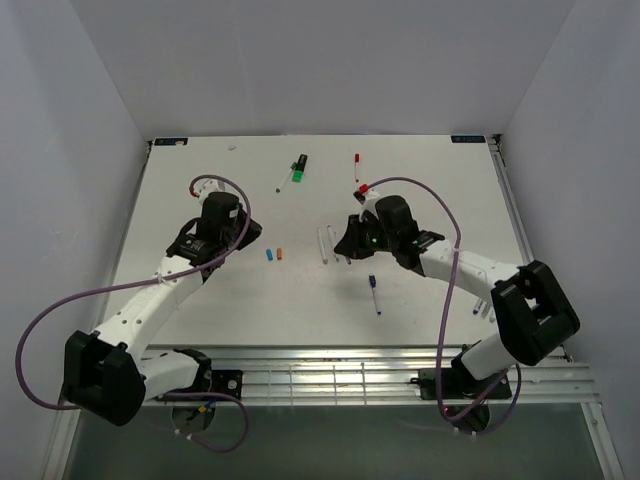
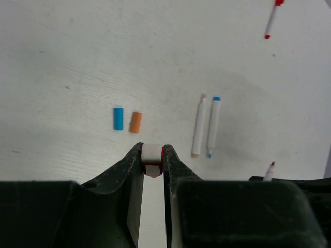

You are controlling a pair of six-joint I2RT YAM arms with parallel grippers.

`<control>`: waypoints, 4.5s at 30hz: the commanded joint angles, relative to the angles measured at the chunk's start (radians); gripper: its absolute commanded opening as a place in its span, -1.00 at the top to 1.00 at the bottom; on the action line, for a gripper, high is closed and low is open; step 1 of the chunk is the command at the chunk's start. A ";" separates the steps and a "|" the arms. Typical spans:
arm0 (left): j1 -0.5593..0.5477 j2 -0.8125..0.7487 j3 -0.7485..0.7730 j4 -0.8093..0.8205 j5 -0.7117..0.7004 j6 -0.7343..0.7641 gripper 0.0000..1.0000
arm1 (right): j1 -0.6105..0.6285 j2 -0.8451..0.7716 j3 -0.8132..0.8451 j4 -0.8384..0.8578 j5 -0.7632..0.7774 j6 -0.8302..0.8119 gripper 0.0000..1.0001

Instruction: Open the pen caps

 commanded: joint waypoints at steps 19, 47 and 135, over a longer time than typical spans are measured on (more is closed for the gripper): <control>0.084 0.375 -0.044 0.076 0.095 0.116 0.95 | -0.112 0.408 0.379 -0.230 0.147 -0.162 0.85; 0.089 0.464 -0.077 0.116 0.098 0.089 0.25 | -0.112 0.521 0.469 -0.253 0.095 -0.134 0.59; -0.235 0.094 -0.205 0.423 0.462 -0.102 -0.36 | 0.176 -0.305 -0.152 -0.232 0.203 0.018 0.85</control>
